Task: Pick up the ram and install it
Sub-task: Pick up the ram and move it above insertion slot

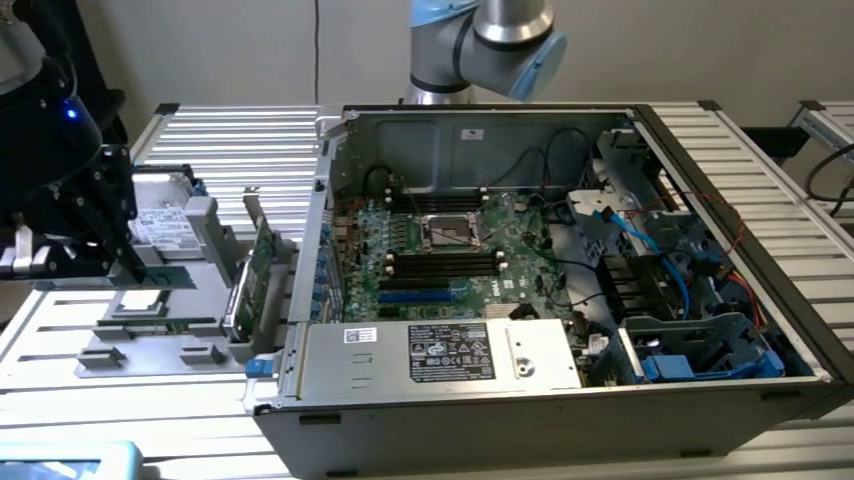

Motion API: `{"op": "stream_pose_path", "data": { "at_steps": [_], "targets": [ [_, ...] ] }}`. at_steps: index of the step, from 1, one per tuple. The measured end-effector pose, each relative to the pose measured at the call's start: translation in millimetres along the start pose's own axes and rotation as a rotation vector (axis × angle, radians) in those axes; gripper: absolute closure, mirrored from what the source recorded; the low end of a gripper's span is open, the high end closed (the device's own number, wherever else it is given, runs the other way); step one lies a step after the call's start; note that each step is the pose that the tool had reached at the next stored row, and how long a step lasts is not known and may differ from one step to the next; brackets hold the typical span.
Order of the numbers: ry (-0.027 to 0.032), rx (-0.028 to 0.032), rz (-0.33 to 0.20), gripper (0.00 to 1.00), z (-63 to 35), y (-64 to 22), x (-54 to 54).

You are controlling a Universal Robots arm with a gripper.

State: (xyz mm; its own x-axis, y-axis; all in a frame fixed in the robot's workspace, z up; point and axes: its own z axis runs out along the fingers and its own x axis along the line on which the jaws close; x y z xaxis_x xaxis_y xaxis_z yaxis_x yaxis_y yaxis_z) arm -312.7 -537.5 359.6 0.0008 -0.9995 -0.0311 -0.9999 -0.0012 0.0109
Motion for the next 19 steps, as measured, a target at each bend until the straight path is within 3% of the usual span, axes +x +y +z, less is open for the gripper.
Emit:
{"op": "stream_pose_path", "data": {
  "at_steps": [6,11,15,19],
  "targets": [
    [-0.0092,0.0000,0.000,0.86,-22.1,-23.8,4.5],
    [-0.0211,0.0001,0.000,0.86,-38.2,-45.5,7.6],
    [-0.0348,0.0002,0.000,0.86,-46.8,-63.8,8.6],
    [-0.0421,0.0001,0.000,0.86,-50.3,-81.7,9.0]
  ]
}}
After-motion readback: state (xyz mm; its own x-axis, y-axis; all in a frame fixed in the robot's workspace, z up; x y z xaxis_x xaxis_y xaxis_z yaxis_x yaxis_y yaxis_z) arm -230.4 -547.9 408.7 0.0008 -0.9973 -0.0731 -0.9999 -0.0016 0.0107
